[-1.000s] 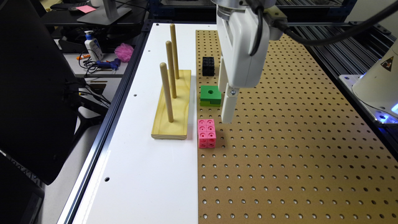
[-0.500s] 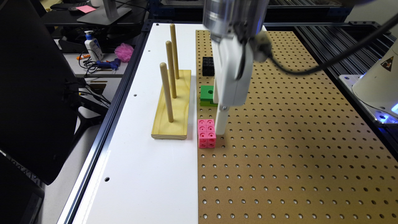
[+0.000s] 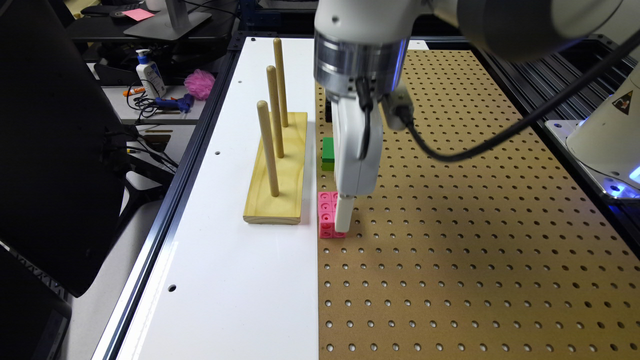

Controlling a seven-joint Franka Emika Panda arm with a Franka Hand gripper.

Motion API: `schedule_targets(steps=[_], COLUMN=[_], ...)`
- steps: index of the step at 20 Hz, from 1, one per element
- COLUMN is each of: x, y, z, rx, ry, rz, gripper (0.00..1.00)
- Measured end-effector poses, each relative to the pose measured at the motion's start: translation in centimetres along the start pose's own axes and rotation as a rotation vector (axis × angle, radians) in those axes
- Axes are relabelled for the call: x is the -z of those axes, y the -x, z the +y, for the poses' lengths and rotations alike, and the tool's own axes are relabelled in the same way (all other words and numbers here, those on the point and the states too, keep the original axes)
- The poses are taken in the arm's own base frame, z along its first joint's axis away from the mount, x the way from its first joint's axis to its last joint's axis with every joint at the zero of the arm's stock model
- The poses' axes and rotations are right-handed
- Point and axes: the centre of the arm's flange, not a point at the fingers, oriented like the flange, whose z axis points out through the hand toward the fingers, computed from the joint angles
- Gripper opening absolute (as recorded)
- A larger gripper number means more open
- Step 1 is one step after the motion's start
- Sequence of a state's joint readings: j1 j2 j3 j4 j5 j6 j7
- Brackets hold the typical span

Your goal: Pick up pink block.

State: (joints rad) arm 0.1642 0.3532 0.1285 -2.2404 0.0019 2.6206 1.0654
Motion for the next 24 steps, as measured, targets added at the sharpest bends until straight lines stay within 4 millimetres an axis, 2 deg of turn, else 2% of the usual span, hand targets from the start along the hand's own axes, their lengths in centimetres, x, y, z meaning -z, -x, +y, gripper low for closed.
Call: schedule_targets(steps=[10,15,24], x=[-0.7,-3.6,-3.6], y=[-0.2,-0.4,-1.3], z=[-0.1,0.1,-1.6], rx=[-0.001,-0.003,-0.002], ry=[0.002,-0.002,-0.022], rz=[-0.002,-0.004,0.004], gripper=[1.00,1.00,1.00])
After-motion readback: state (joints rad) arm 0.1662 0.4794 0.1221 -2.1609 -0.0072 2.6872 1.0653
